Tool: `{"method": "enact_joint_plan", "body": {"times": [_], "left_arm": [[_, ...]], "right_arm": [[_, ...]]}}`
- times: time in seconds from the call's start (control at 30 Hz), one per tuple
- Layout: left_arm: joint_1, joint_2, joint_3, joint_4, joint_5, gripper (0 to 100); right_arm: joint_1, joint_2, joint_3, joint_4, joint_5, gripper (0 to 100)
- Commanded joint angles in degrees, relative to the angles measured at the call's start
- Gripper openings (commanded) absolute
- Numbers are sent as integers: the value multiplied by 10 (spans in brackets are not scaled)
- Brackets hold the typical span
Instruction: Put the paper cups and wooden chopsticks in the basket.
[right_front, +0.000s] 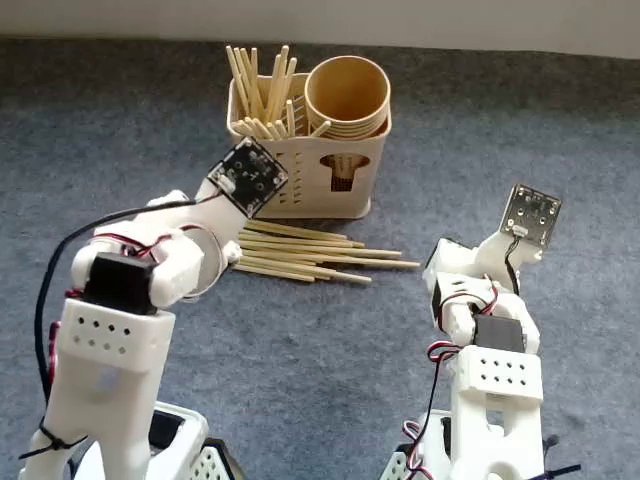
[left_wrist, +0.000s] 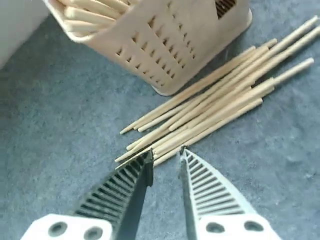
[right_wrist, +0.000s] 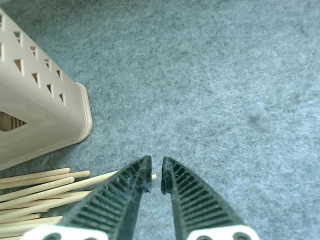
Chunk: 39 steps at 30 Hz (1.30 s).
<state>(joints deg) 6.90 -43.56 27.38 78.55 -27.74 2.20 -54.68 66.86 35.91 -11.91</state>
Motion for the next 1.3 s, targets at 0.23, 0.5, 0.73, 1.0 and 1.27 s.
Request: {"method": "enact_joint_plan", "body": {"times": [0.23, 0.5, 0.73, 1.0, 1.27], "left_arm": [[0, -6, 192, -171, -108, 104], [28, 89, 222, -209, -156, 93], [58, 202, 150, -208, -221, 85], [69, 349, 61, -206, -299, 85], [68, 482, -22, -206, -298, 119]], "right_arm": [[6, -10, -5, -16, 7, 49], [6, -10, -5, -16, 7, 49], [6, -10, -5, -16, 7, 49], [6, -10, -5, -16, 7, 49], [6, -10, -5, -16, 7, 49]]}}
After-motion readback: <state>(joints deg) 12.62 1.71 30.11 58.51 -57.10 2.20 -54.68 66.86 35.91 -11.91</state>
